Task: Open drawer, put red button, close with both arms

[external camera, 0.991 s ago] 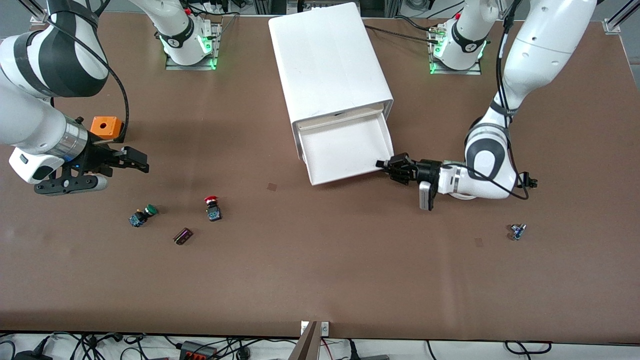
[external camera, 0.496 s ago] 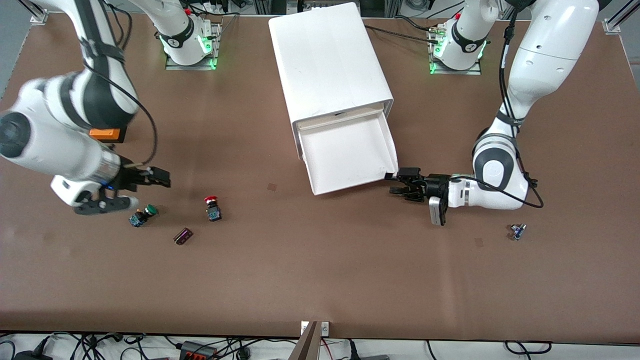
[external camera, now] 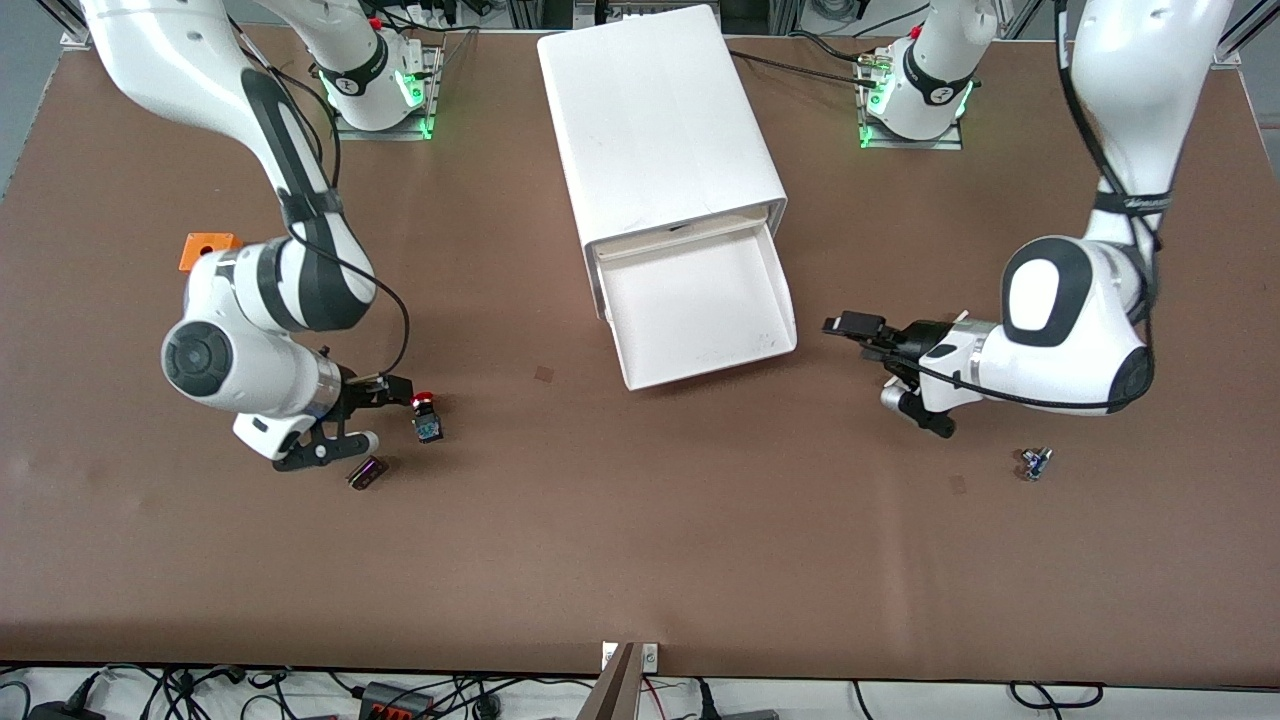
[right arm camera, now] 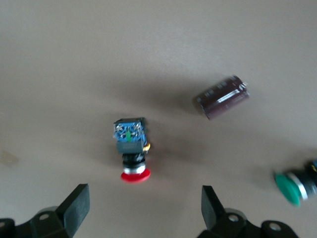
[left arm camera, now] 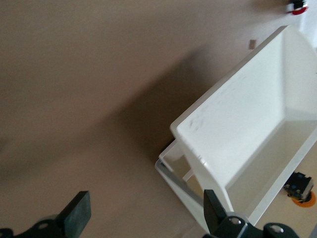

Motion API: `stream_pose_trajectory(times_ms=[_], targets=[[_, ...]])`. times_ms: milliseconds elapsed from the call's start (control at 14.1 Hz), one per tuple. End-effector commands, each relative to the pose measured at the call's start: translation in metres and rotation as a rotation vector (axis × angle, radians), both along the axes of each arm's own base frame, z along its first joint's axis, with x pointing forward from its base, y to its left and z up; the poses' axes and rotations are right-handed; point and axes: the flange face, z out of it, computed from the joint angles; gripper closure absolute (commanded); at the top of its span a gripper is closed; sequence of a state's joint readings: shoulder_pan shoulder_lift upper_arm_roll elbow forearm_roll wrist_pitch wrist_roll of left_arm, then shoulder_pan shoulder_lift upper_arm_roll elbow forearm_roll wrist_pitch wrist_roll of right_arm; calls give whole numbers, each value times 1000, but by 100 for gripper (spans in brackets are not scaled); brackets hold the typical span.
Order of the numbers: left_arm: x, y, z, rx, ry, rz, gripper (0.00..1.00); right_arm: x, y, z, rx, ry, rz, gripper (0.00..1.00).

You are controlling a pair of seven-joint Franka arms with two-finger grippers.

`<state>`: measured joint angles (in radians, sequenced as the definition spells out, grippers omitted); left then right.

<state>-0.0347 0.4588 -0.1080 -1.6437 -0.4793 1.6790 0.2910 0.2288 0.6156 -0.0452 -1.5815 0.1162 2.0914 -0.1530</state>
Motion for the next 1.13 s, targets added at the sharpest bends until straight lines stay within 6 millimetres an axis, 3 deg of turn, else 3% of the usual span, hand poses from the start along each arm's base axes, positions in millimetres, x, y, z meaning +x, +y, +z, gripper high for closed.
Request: stream_pose_trajectory(times_ms=[0,142,283,496,566,708,779,850,920,991,1062], targets=[[2,23,27,249,39,-4,0,18,10,-24,24,-23,88,0],[-2,43,48,431,8,-65,0,13,23,-42,19,-9,113,0],[0,56,102,598,-107,-126,0,9,33,-57,13,6,131,0],[-2,60,188,628,-181,-99,0,2,46,-77,1,31,150,0],[-17,55,210,619,-182,-79,0,2,46,-81,1,29,154,0],[-36,60,220,605,-233,-46,0,2,44,-87,-8,31,159,0],[-45,71,215,586,-254,-15,0,2,40,-90,-26,31,172,9],[-53,73,212,567,-285,6,0,3,40,-89,-41,24,182,32],[-59,77,209,563,-310,23,0,3,44,-89,-46,20,191,47],[-64,80,207,563,-331,32,0,3,44,-89,-45,20,192,69],[-67,79,215,564,-360,39,0,4,44,-86,-44,14,192,84]])
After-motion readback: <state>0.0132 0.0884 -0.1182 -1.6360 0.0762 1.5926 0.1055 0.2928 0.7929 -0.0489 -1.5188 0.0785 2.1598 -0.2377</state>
